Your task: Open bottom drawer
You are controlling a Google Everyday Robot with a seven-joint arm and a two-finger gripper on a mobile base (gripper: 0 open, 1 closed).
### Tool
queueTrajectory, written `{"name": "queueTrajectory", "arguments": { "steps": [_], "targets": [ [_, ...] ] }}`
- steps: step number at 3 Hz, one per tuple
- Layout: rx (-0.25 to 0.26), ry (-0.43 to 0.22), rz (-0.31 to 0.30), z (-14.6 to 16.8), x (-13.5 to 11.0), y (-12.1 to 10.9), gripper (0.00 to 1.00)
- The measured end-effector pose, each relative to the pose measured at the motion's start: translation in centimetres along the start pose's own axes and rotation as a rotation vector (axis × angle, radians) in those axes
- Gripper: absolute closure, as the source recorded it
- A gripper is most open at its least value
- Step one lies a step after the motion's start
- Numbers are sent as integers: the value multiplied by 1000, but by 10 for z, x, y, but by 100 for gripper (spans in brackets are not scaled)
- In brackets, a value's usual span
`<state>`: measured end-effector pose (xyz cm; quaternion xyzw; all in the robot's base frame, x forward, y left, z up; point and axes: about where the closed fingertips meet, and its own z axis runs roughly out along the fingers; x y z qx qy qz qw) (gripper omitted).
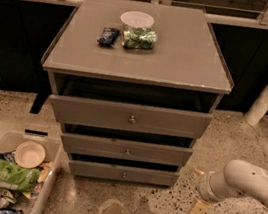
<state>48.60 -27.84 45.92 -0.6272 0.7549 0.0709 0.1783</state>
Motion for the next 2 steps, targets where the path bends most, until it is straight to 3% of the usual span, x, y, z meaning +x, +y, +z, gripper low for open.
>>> {"name": "queueTrajectory", "arguments": {
  "steps": [1,2],
  "targets": [
    [0,0,0,0,0,0,0],
    [33,38,1,20,6,1,0]
  ]
}}
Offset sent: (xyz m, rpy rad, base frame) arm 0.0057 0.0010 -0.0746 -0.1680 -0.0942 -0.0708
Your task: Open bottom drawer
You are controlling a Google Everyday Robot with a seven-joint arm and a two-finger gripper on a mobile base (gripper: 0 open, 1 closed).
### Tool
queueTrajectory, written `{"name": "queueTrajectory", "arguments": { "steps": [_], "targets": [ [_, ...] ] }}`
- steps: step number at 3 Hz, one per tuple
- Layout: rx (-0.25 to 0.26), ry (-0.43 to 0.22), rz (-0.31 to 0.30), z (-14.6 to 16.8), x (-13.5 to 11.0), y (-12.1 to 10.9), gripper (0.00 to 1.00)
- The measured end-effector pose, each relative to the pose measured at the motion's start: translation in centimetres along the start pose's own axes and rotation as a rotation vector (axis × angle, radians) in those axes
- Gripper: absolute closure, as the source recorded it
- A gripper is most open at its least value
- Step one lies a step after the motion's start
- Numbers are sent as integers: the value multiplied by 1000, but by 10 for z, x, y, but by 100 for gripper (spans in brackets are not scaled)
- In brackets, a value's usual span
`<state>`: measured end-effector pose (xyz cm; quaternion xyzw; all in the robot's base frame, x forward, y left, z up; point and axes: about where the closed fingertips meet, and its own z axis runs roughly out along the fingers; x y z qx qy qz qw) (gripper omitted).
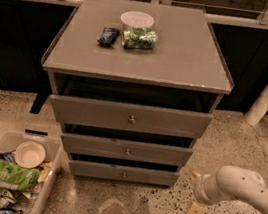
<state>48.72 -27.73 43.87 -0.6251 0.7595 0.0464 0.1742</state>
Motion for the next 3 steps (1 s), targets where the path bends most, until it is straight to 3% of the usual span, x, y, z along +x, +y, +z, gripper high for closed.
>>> {"name": "queueTrajectory", "arguments": {
  "steps": [1,2,3],
  "targets": [
    [28,54,13,54,6,1,0],
    [1,61,28,106,3,5,0],
    [-73,-16,121,159,-1,21,0]
  ]
}}
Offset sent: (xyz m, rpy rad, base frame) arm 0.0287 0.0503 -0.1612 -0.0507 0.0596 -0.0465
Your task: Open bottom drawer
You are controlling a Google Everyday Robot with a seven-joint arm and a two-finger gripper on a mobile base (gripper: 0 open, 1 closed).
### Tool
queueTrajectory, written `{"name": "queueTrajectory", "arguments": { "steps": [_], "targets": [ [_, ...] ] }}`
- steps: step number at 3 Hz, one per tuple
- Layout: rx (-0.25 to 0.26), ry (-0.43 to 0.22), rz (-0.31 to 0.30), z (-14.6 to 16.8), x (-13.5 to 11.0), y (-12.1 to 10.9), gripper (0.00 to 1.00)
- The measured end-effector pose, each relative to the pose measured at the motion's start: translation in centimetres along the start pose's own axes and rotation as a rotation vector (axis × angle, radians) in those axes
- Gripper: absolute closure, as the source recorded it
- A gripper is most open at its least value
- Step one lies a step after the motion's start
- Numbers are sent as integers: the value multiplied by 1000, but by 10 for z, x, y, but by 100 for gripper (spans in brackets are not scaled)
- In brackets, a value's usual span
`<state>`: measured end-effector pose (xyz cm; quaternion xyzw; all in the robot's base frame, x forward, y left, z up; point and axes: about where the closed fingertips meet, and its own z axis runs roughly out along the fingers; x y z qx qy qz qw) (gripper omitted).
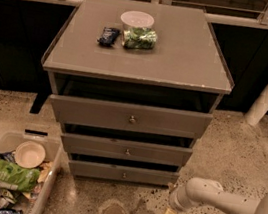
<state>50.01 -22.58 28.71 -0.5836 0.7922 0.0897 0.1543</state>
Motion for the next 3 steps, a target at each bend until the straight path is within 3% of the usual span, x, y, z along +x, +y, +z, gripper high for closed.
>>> {"name": "queueTrajectory", "arguments": {
  "steps": [2,3],
  "targets": [
    [-6,-26,32,8,0,-15,0],
    [-1,46,28,32,11,-18,0]
  ]
}}
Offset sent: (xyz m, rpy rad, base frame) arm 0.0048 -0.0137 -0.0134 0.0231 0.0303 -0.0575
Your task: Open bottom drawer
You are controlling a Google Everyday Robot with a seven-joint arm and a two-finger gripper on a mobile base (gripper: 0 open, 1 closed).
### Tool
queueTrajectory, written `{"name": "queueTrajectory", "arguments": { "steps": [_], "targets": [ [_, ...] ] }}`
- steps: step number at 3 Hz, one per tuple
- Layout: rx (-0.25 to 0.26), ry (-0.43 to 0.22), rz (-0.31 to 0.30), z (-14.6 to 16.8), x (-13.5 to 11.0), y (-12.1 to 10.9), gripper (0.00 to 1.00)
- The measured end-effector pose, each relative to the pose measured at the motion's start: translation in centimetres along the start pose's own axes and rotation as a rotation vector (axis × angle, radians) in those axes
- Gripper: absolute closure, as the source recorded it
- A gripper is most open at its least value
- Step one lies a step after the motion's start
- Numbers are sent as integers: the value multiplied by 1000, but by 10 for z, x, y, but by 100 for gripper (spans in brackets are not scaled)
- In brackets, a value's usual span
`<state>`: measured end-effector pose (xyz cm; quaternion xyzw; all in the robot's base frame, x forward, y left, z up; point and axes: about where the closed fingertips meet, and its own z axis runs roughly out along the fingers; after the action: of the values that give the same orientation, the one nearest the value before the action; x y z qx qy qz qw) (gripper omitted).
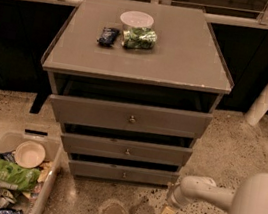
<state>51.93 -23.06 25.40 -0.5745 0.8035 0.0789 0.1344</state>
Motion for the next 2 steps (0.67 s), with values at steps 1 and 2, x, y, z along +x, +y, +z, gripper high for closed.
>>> {"name": "queueTrajectory", "arguments": {
  "steps": [1,2],
  "targets": [
    [25,67,-49,84,-6,-31,0],
    [36,64,-50,86,-6,-38,0]
  ]
}}
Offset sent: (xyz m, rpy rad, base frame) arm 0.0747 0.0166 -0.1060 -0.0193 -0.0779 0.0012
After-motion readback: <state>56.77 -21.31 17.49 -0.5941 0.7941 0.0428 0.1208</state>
